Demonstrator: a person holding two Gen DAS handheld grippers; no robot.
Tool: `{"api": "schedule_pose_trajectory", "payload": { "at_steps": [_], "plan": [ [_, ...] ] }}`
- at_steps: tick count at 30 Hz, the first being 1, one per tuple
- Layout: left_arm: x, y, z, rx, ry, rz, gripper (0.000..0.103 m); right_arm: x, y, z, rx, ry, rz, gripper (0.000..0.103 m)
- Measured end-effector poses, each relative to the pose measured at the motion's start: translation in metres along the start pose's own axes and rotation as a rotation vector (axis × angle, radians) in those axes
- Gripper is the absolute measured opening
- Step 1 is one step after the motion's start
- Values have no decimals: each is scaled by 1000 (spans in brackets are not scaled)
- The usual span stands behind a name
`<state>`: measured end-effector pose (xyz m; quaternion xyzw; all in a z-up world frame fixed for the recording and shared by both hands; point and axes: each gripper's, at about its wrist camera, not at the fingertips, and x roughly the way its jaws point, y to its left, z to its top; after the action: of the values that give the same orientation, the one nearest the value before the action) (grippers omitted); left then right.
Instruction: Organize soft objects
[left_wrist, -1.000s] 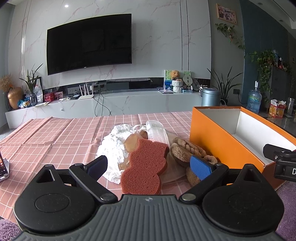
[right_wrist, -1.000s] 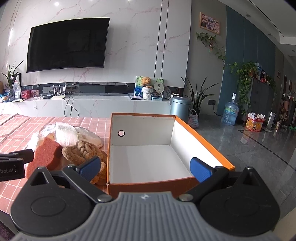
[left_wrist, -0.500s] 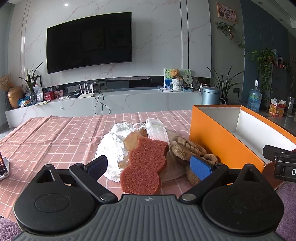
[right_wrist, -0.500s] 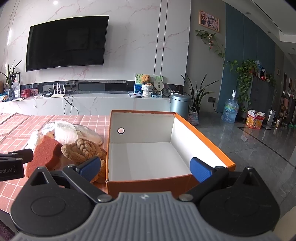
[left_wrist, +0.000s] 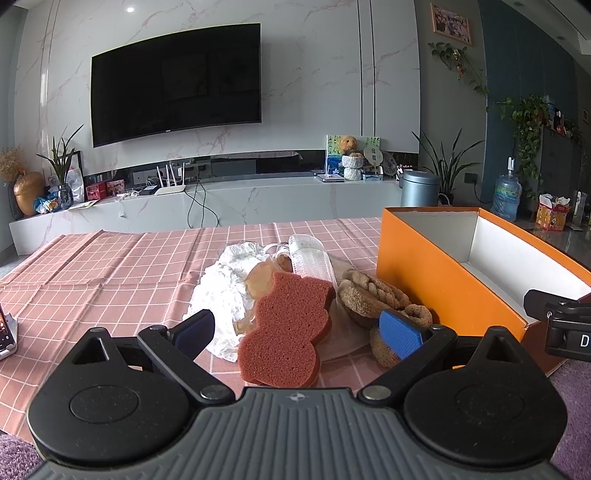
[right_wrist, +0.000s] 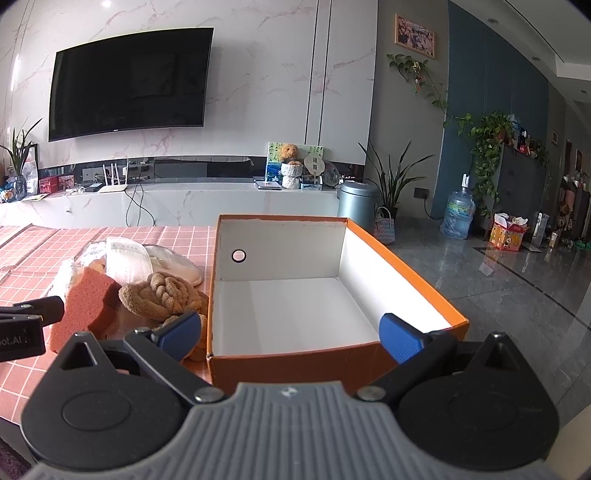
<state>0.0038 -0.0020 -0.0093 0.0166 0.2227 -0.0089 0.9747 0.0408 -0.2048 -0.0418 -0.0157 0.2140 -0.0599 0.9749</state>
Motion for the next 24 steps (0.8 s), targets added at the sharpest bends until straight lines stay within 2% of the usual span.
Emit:
{"api": "schedule_pose_trajectory", "payload": {
  "at_steps": [18,22,24],
  "plan": [
    [-1,-2,1,11,8,-11,103,1,1,-1,2,8,2,101],
    [-2,1,3,20,16,-15,103,1,3,-1,-5,-4,24,101],
    [-1,5,4,10,19,-20,103,-1,0,-1,11,-29,70,101]
  ]
}}
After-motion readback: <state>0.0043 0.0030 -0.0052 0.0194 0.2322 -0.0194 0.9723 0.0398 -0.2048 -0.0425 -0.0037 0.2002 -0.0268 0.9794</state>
